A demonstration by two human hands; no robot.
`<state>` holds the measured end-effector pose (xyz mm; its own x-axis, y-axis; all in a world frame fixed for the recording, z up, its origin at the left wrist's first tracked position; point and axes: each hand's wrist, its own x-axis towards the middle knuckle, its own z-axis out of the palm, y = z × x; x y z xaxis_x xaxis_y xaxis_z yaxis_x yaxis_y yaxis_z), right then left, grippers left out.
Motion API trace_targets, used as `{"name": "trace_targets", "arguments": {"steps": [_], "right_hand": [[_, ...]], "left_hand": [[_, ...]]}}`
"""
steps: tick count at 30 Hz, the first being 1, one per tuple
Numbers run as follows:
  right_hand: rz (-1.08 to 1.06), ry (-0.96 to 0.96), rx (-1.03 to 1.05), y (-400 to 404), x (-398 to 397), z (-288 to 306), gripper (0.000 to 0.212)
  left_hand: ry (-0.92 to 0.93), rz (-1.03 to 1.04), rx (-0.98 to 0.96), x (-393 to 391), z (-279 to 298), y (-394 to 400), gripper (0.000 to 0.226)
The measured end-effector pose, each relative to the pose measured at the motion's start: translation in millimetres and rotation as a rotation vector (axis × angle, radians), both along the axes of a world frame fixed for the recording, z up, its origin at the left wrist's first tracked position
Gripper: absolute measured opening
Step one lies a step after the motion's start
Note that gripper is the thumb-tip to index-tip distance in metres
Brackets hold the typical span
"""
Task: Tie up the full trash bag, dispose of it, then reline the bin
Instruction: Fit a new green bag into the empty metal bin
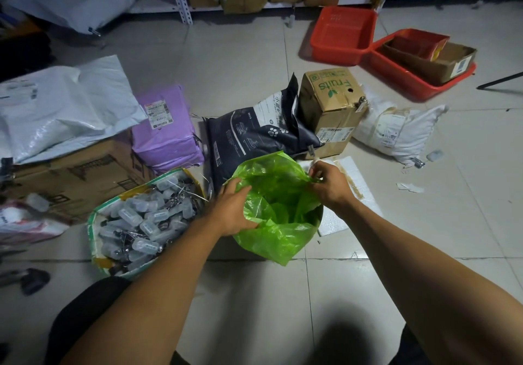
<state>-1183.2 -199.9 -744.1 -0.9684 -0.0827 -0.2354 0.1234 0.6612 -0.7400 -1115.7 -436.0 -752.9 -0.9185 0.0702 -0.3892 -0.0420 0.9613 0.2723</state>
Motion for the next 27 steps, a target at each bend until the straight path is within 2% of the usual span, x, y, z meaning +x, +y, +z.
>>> {"name": "trace_targets", "arguments": {"steps": [3,7,11,13,16,18,23,25,27], "right_hand": [[-0.009,-0.001,0.046,6.5,-0.4,-1.0,0.021],[-0.006,-0.006,0.129,15.6,-0.7,-4.4,0.028],[-0.039,-0.011,0.183,18.6,5.2,-6.3,0.035],[0.006,-0.037,0.162,16.9,7.7,-2.8,0.030],[0.081,-0.105,0.052,18.1,8.5,-0.8,0.029],[0.113,-0.188,-0.030,21.0,8.2,-0.3,0.043],[0.231,-0.395,-0.117,28.7,15.6,12.0,0.068],[0.229,-0.445,-0.123,32.0,16.2,9.5,0.067],[0.186,-0.431,-0.112,32.7,15.4,4.0,0.057]], "left_hand": [[-0.031,0.001,0.050,-0.2,-5.2,-10.1,0.110],[-0.094,-0.020,0.137,4.3,-10.6,-20.9,0.123],[-0.152,-0.098,0.080,10.8,-15.8,-26.3,0.139],[-0.151,-0.124,0.045,12.5,-16.0,-26.4,0.142],[-0.123,-0.145,-0.013,14.6,-15.5,-26.6,0.142],[-0.096,-0.137,-0.035,16.8,-17.4,-27.8,0.142],[-0.039,0.061,0.012,17.5,-22.6,-27.2,0.134],[-0.031,0.091,0.048,14.8,-24.1,-27.2,0.128],[-0.029,0.116,0.132,11.9,-24.2,-26.6,0.122]]}}
